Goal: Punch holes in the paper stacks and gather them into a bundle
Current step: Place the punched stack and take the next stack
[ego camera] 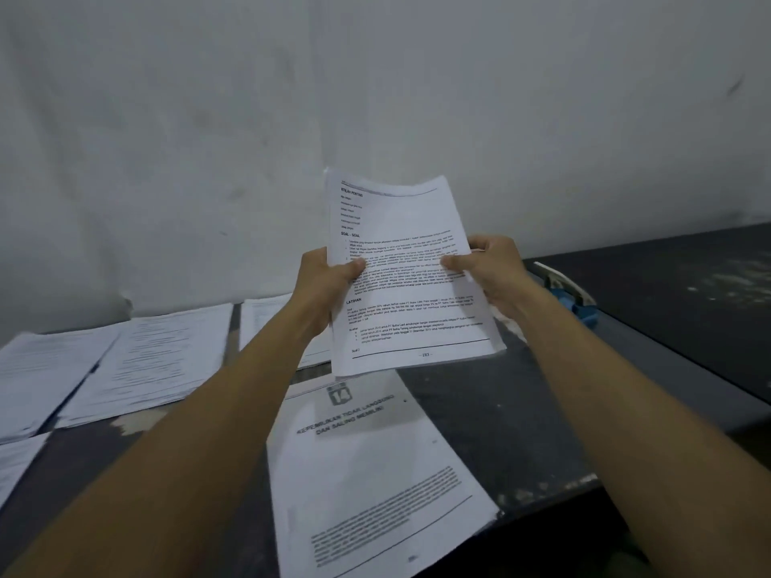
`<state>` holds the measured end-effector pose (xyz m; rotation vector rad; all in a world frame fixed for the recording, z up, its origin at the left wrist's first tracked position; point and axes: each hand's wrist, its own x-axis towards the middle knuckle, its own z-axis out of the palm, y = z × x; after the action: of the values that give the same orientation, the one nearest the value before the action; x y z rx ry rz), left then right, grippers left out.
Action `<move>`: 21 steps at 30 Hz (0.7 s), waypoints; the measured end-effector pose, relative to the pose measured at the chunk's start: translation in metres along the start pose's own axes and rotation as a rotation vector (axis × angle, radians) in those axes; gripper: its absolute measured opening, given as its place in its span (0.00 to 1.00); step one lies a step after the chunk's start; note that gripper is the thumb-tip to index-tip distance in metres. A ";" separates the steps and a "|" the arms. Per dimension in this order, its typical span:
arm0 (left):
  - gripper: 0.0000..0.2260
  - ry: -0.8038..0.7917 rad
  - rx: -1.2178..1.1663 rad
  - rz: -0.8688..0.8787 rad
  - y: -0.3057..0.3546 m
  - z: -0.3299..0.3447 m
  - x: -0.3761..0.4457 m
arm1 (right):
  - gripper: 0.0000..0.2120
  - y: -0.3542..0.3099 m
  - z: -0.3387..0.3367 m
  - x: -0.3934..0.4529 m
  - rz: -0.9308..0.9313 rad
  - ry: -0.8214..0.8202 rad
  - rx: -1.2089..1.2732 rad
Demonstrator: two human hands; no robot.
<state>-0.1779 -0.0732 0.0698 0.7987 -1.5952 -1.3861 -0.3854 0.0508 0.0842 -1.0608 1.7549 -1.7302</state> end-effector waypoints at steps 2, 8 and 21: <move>0.05 -0.005 -0.010 -0.040 -0.008 0.022 0.010 | 0.10 0.008 -0.018 0.011 -0.032 0.078 -0.118; 0.05 -0.017 0.020 -0.177 -0.034 0.087 0.039 | 0.15 0.032 -0.077 0.043 -0.134 0.231 -0.438; 0.14 -0.048 0.070 -0.325 -0.102 0.195 0.085 | 0.09 0.092 -0.158 0.120 -0.138 0.295 -0.655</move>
<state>-0.3968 -0.0818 -0.0178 1.1125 -1.6083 -1.5924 -0.5984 0.0481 0.0345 -1.2453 2.5975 -1.4666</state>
